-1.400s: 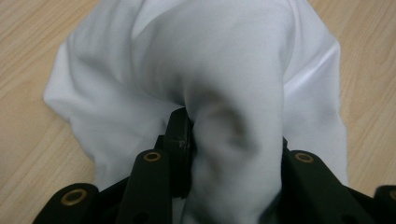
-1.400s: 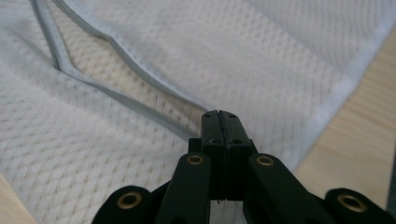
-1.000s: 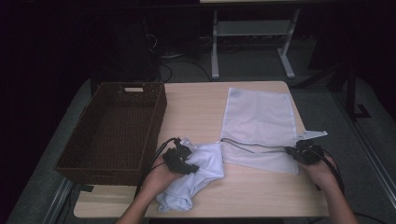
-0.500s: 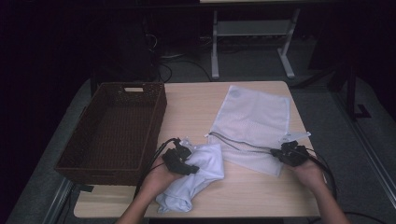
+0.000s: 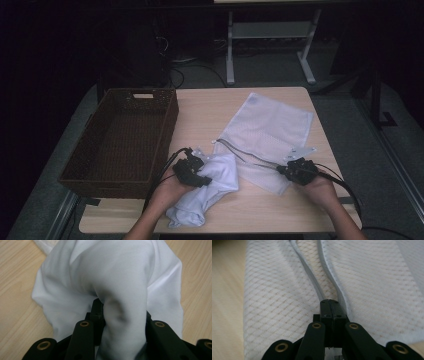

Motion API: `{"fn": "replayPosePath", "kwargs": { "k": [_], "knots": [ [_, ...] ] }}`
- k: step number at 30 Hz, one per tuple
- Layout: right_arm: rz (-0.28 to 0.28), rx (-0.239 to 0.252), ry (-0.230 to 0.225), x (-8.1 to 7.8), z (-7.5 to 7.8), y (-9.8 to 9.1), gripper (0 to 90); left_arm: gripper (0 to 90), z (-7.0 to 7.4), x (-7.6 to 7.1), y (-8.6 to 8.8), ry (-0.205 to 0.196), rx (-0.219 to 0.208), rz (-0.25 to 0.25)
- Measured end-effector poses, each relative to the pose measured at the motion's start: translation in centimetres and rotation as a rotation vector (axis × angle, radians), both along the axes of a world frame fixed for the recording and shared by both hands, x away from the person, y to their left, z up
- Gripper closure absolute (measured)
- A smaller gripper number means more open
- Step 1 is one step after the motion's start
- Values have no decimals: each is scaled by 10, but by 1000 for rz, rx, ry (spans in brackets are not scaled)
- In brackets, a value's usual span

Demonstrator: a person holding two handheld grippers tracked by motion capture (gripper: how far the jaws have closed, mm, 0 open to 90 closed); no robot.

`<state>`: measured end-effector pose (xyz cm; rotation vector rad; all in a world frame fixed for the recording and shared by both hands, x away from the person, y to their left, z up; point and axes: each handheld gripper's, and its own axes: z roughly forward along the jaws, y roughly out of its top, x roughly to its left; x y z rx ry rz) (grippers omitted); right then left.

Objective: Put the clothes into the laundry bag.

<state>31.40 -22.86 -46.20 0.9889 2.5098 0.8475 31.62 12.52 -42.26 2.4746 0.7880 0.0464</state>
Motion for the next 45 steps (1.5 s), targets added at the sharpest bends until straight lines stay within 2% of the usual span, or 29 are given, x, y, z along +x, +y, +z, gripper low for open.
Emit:
{"fn": "replayPosePath", "kwargs": {
  "k": [2, 4, 10, 16, 18, 20, 23, 24, 30, 33, 38, 45],
  "knots": [
    [26, 3, -1, -3, 0, 7, 898, 681, 0, 0, 0, -2, 8, -3],
    [57, -21, -10, -8, 1, 18, 898, 680, 0, 0, 0, -2, 11, -4],
    [113, -30, -9, -17, 2, 36, 897, 681, -1, 0, 0, 0, 10, 1],
    [98, -2, -13, -14, 7, 35, 857, 680, -3, -1, -1, -1, 15, 1],
    [82, 41, -18, -10, 12, 32, 810, 680, -3, -1, -1, -2, 16, 1],
    [64, 74, -30, -1, 20, 32, 726, 680, -4, -1, -1, -2, 16, 2],
    [64, 103, -40, 5, 22, 33, 683, 680, -4, -1, -1, 0, 16, 0],
    [60, 122, -32, 13, 22, 35, 671, 679, -4, -1, -1, -1, 17, 0],
    [83, 129, -28, 32, 18, 49, 645, 678, -6, -1, -1, 3, 10, 2],
    [87, 134, -18, 46, 14, 59, 640, 677, -6, -1, -1, 1, 14, -2],
    [87, 167, 5, 57, 6, 65, 635, 677, -6, -2, -1, 0, 15, -2],
    [110, 159, 23, 62, -4, 73, 626, 676, -6, -2, -2, 0, 16, -1]
  ]
}}
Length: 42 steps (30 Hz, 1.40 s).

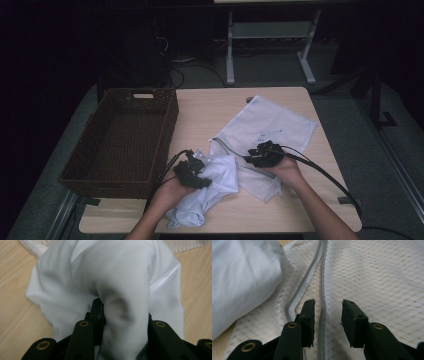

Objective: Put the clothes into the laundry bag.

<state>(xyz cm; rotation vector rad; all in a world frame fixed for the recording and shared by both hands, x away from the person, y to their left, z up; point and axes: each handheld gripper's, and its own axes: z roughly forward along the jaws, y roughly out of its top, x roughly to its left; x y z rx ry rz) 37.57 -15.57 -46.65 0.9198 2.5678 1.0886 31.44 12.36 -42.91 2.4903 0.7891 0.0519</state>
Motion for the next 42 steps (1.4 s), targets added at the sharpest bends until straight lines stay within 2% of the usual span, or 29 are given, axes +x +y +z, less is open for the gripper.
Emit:
{"fn": "replayPosePath", "kwargs": {
  "k": [3, 4, 6, 7, 8, 9, 11, 21, 26, 27, 33, 36, 37, 38, 42],
  "knots": [
    [2, -17, -2, 0, -3, 2, 634, 676, 0, 0, 0, 1, -1, -1],
    [5, -32, -22, 0, -5, 2, 696, 676, 0, 0, 0, 1, -5, 2],
    [7, -29, -21, 0, -4, 2, 772, 676, 0, 0, 0, 2, -4, 2],
    [7, -29, -21, 0, -4, 2, 772, 676, 0, 0, 0, 1, -4, 2],
    [5, -32, -24, -1, -5, 3, 819, 676, 0, 0, 0, 1, -2, 0],
    [5, -32, -24, -1, -5, 3, 819, 676, 0, 0, 0, 0, -2, 0],
    [3, -32, -35, -1, -3, 2, 875, 676, 0, 0, 0, -1, -1, 0],
    [-15, 14, -65, -2, 12, -5, 882, 676, -1, -1, 0, -4, -3, 2],
    [-27, 57, -79, -2, 24, -12, 883, 676, -1, -1, 0, -5, -1, 2],
    [-32, 79, -80, -2, 29, -14, 883, 676, -1, -1, 0, -4, -1, 2],
    [-47, 116, -105, -3, 43, -20, 883, 676, -1, -1, 0, -6, 1, 1],
    [-60, 169, -118, -4, 58, -27, 883, 676, 0, -1, 0, -5, 1, 0],
    [-60, 169, -118, -4, 58, -27, 883, 676, 0, -1, -1, -6, 2, 1],
    [-63, 196, -126, -4, 64, -30, 883, 677, 0, 0, 0, -8, 3, -1],
    [-65, 207, -138, -6, 71, -33, 883, 677, 0, 0, 0, -7, 2, -2]
  ]
}}
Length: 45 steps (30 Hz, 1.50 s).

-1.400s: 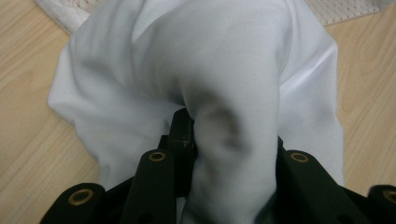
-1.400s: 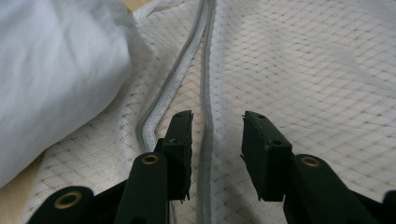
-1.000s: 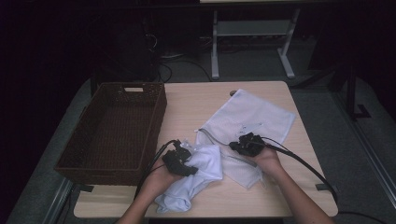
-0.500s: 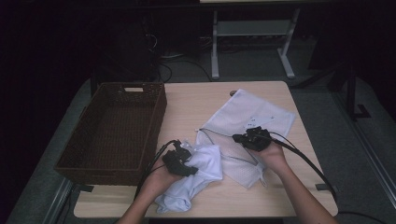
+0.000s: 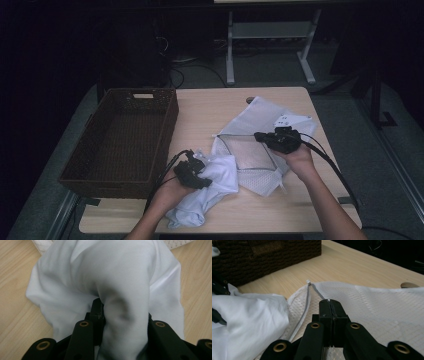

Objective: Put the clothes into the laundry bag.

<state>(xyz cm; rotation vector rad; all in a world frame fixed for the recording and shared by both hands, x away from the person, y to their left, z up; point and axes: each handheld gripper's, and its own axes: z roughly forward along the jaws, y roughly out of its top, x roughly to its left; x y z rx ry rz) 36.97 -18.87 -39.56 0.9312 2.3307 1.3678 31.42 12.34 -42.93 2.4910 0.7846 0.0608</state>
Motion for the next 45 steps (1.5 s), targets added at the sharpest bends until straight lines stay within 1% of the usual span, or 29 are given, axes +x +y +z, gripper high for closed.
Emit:
{"fn": "replayPosePath", "kwargs": {
  "k": [7, 8, 11, 12, 13, 14, 16, 17, 19, 23, 28, 36, 41, 45],
  "knots": [
    [8, 24, -41, -5, 17, -4, 885, 678, 0, 0, 0, -2, -1, 2],
    [11, 38, -53, -6, 21, -4, 886, 680, 1, 0, 0, -4, 2, -2],
    [12, 41, -56, -7, 22, -4, 886, 686, 3, -1, 1, -4, -12, 2],
    [9, 29, -53, -7, 20, -4, 885, 690, 4, -1, 1, -4, -14, -1],
    [9, 29, -53, -7, 20, -4, 885, 690, 6, -1, 2, -2, -23, 0],
    [10, 20, -53, -7, 19, -4, 886, 692, 8, -2, 2, -1, -37, 7],
    [13, 6, -53, -7, 17, -3, 885, 695, 14, -2, 4, -7, -56, 1],
    [14, 3, -54, -7, 17, -2, 885, 696, 18, -3, 4, -13, -62, -1],
    [18, 0, -53, -6, 15, -1, 886, 696, 26, -3, 5, -28, -89, 2],
    [19, -5, -50, -6, 14, 0, 885, 696, 40, -3, 3, -56, -108, -13],
    [20, -8, -47, -5, 13, 0, 886, 695, 48, 1, -4, -72, -99, -37],
    [19, 2, -52, -6, 15, -3, 886, 695, 55, 8, -22, -93, -88, -86],
    [16, 6, -54, -7, 16, -6, 886, 695, 55, 12, -35, -95, -84, -116],
    [14, 12, -60, -7, 17, -8, 886, 695, 54, 15, -45, -92, -79, -151]
  ]
}}
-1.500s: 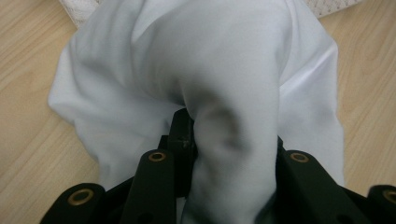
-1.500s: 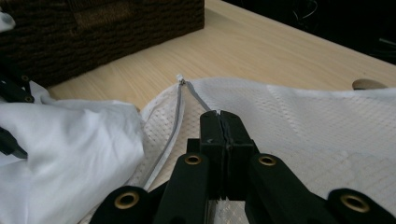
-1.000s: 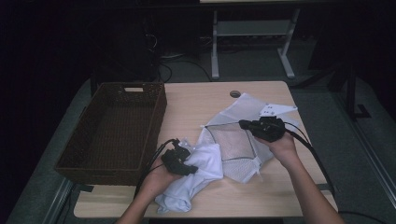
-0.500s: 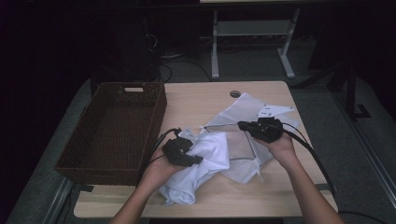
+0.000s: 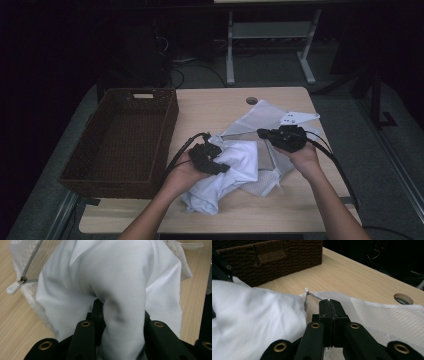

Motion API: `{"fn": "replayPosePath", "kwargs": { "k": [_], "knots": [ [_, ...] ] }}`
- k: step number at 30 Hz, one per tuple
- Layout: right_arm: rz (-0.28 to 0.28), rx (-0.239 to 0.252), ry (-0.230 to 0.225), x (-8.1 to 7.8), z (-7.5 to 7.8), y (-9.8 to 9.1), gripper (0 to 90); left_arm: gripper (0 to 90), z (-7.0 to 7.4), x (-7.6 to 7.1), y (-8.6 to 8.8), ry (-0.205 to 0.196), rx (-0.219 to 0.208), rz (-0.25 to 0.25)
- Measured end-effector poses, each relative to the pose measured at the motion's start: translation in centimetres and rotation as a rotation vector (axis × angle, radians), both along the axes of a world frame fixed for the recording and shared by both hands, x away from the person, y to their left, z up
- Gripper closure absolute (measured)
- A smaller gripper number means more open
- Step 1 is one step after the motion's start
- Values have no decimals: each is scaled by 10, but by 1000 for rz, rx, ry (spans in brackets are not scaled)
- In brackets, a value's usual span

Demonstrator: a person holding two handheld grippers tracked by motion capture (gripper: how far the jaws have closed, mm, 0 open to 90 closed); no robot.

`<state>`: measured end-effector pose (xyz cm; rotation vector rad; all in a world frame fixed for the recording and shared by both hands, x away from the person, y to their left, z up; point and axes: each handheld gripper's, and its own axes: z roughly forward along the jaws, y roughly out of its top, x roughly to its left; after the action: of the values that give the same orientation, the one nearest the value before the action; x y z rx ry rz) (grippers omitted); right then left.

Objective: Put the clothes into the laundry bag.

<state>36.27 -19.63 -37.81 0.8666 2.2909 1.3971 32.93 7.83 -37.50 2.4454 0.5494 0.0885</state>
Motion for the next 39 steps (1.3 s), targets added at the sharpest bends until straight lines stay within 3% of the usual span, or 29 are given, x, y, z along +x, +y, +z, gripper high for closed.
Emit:
{"fn": "replayPosePath", "kwargs": {
  "k": [12, 29, 39],
  "knots": [
    [6, -1, -1, -2, -1, 0, 885, 695, -1, 13, -25, -13, 38, -42],
    [22, 4, 0, -3, -1, 4, 886, 695, -8, 35, -27, -11, 74, 63],
    [26, 23, 2, -2, 0, 8, 886, 695, -15, 43, -37, -17, 63, 118]
  ]
}}
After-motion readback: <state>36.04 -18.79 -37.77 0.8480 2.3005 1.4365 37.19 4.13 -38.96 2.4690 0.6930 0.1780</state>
